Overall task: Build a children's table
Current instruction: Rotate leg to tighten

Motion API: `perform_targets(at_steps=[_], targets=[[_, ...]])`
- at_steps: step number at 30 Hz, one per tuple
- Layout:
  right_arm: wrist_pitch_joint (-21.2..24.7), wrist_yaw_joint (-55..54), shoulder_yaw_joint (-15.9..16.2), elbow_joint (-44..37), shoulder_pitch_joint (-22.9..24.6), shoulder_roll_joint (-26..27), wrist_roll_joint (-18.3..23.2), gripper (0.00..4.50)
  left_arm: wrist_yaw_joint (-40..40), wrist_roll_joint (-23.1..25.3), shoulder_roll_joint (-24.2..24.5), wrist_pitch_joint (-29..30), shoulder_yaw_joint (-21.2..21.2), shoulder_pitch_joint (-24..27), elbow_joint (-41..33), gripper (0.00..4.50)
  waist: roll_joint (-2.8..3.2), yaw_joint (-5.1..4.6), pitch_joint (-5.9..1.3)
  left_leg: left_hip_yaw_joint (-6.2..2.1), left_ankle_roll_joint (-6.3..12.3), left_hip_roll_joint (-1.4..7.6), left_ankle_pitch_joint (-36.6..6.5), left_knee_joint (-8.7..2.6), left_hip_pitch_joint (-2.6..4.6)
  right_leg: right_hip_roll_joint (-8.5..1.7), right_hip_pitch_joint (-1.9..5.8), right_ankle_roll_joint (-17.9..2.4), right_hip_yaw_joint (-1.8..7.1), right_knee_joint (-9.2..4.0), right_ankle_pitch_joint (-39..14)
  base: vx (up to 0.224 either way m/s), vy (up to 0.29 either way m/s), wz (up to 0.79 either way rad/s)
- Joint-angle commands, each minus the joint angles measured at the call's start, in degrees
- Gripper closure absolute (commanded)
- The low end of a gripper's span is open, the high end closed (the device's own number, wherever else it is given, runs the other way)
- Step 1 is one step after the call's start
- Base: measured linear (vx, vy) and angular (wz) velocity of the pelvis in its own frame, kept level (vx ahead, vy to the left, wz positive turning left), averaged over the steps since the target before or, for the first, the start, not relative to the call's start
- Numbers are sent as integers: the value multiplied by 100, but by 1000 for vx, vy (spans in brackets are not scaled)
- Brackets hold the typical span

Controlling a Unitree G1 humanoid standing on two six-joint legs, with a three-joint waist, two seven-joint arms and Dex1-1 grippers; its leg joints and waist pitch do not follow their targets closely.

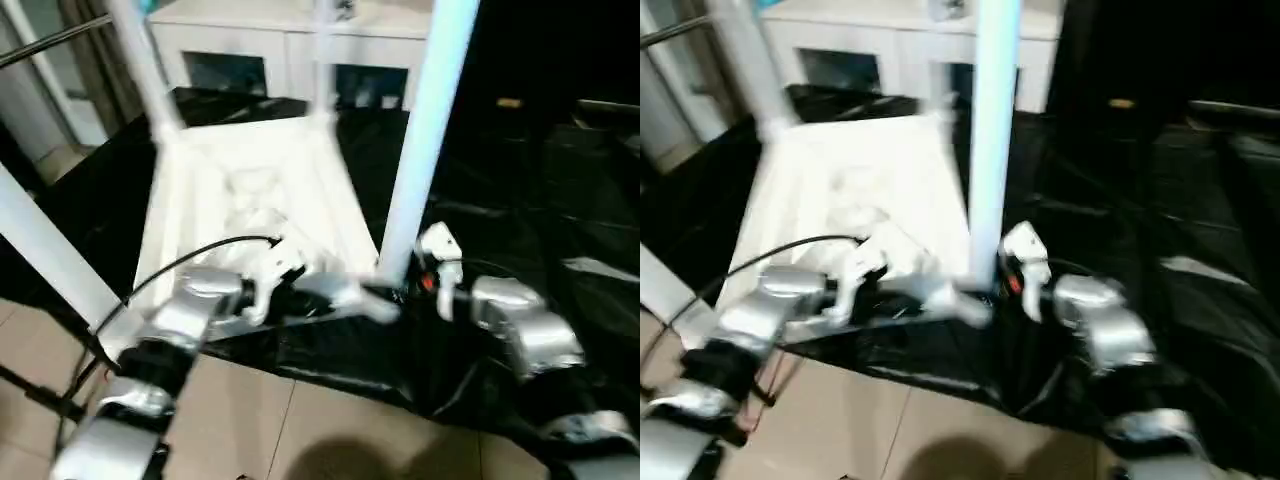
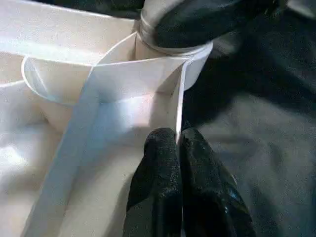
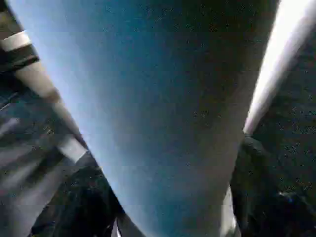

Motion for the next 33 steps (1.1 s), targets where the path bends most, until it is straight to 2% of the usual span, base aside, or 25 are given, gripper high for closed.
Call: perform_targets(at_steps=[1, 2, 3, 4, 7, 9, 12, 14, 15, 20, 21, 23, 24, 27, 31, 32, 33], targets=[[252, -586, 430, 567, 75, 599, -156, 194, 677, -169, -490, -46, 141, -320, -38, 450, -55, 5, -278, -98, 31, 91, -1680, -445, 84, -285, 182, -869, 192, -607, -2638, 0, 0, 0], [250, -920, 364, 702, 7, 725, -191, 194, 819, -143, -571, -34, 133, -343, -22, 450, -72, -17, -276, -98, 22, 86, -1666, -449, 72, -275, 181, -869, 195, -610, -2606, 0, 0, 0], [230, -1132, 356, 822, -71, 833, -241, 194, 926, -133, -648, -23, 130, -368, 0, 450, -46, -23, -264, -106, 3, 85, -1722, -466, 71, -264, 175, -854, 182, -611, -2651, 0, 0, 0], [135, -1303, 348, 943, -151, 961, -307, 194, 1004, -120, -725, -29, 118, -389, 18, 450, -53, -39, -270, -114, -4, 73, -1808, -464, 77, -260, 184, -804, 168, -623, -2735, 0, 0, 0], [-118, -1277, 375, 1048, -286, 1166, -361, 194, 1024, -105, -819, -97, 98, -434, 64, 450, -55, -43, -283, -106, 74, 73, -1800, -456, 73, -261, 168, -792, 184, -631, -2659, 0, 0, 0], [-195, -1174, 317, 1078, -363, 1240, -311, 138, 996, -85, -817, -137, 97, -445, 62, 450, -54, -40, -292, -104, 116, 79, -1742, -463, 53, -257, 180, -851, 189, -610, -2460, 0, 0, 0], [-83, -877, 283, 978, -416, 1206, -163, 116, 868, -99, -725, -153, 79, -425, -5, 450, -57, -35, -302, -100, 168, 93, -1650, -469, 35, -246, 209, -991, 191, -562, -2059, 0, 0, 0], [-100, -692, 364, 929, -430, 1123, -164, 89, 797, -98, -654, -173, 66, -405, -31, 450, -50, -35, -298, -100, 177, 96, -1644, -472, 29, -254, 215, -1034, 193, -556, -2008, 0, 0, 0], [-129, -530, 438, 872, -422, 1027, -193, 74, 708, -106, -596, -177, 72, -381, -56, 450, -54, -39, -300, -96, 188, 96, -1669, -468, 31, -255, 218, -1058, 194, -557, -1991, 0, 0, 0], [-211, 830, 852, 374, -204, 424, -182, 74, 49, -167, -311, -180, -54, -227, -234, 450, -61, -6, -311, -88, 301, 98, -1488, -456, 4, -256, 259, -1086, 196, -542, -1796, 0, 0, 0], [-184, 1297, 942, 188, -136, 207, -117, 74, -160, -172, -205, -187, -102, -193, -271, 450, -52, 21, -331, -76, 364, 127, -1267, -436, 7, -254, 259, -1225, 201, -488, -1350, 0, 0, 0], [-115, 1733, 997, -4, -87, -23, -10, 74, -357, -156, -83, -224, -150, -181, -268, 450, -35, 52, -353, -77, 421, 130, -1093, -420, -11, -238, 289, -1320, 186, -440, -1022, 0, 0, 0], [-115, 1733, 997, -4, -87, -23, -10, 74, -357, -156, -83, -224, -150, -181, -268, 450, -32, 71, -370, -64, 495, 138, -945, -398, -16, -234, 288, -1430, 183, -409, -710, 0, 0, 0], [32, 2366, 1048, -242, -41, -355, 116, 74, -628, -130, 82, -266, -180, -208, -217, 450, -30, 124, -402, -46, 676, 130, -608, -348, 1, -218, 295, -1664, 179, -326, 56, 0, 0, 0], [250, 3162, 1137, -501, -17, -828, 212, 103, -1104, -127, 330, -322, -240, -269, -162, 450, -30, 189, -388, -44, 703, 142, -750, -358, 16, -234, 297, -1689, 174, -339, -76, 0, 0, 0], [284, 3275, 1157, -548, -14, -909, 213, 103, -1192, -136, 377, -327, -255, -273, -168, 450, -29, 209, -370, -40, 658, 150, -833, -371, 21, -240, 284, -1675, 181, -354, -235, 0, 0, 0], [301, 3439, 1188, -626, -11, -1043, 186, 128, -1368, -164, 454, -326, -270, -276, -187, 450, -37, 227, -366, -39, 571, 152, -930, -378, 30, -245, 284, -1639, 187, -363, -406, 0, 0, 0]])
